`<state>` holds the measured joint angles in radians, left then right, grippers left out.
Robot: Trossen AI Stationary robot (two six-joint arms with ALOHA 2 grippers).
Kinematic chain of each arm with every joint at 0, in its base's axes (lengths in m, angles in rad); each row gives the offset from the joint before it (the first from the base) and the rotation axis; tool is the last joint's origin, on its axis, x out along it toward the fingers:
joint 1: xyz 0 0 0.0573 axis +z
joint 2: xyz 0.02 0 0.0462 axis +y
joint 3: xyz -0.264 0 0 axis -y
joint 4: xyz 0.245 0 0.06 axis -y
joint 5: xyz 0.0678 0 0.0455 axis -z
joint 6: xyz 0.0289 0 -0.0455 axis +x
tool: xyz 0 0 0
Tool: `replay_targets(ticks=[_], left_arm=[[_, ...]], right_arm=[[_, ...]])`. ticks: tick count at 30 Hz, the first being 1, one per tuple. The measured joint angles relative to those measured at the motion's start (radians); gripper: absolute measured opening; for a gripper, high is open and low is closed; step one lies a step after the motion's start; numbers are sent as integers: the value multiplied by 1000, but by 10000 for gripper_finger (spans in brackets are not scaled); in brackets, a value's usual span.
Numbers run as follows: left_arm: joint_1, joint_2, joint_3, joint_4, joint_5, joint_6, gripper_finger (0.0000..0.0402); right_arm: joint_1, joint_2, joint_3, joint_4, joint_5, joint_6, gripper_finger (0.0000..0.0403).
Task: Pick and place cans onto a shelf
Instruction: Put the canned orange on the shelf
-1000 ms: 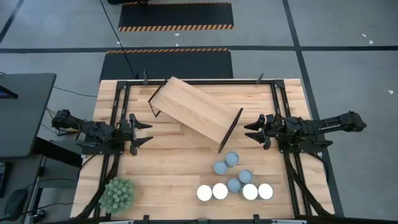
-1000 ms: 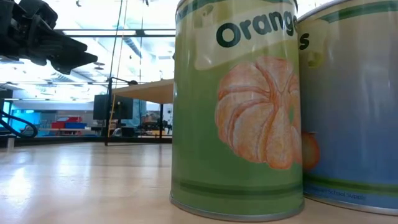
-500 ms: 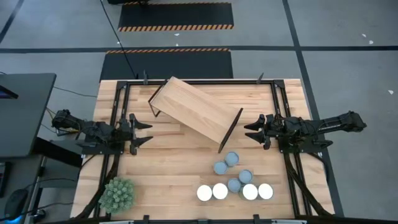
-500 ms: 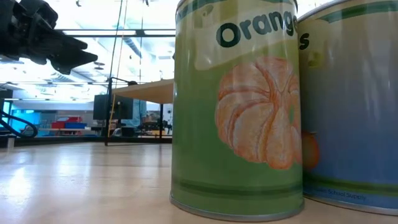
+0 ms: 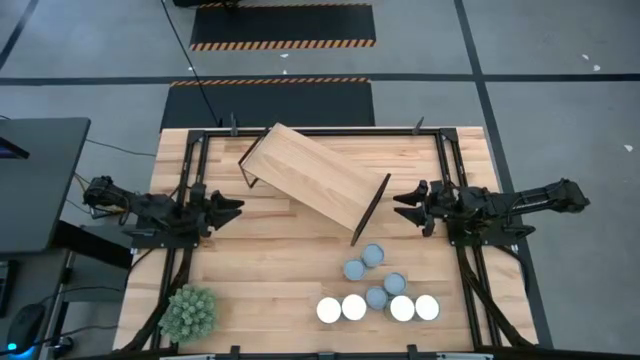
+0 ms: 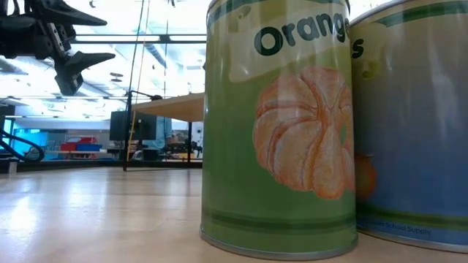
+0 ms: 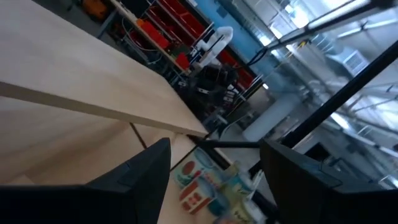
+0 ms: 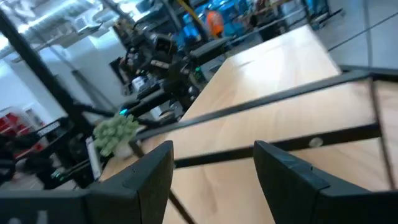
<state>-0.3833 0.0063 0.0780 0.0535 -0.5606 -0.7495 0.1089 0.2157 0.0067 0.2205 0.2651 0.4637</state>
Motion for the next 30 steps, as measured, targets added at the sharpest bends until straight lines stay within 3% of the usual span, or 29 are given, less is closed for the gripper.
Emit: replay_targets(ticks=[5,15,24,30], left_arm=[[0,0,0,49,0,-63,254],[0,0,0,345,-59,-77,254],[0,1,0,375,-83,-62,254],[-3,130,21,475,-64,-77,254]], right_arm=[[-1,0,0,90,34,9,229],[-1,0,0,233,26,198,229],[-1,0,0,287,-30,407,229],[0,0,0,296,-81,602,229]])
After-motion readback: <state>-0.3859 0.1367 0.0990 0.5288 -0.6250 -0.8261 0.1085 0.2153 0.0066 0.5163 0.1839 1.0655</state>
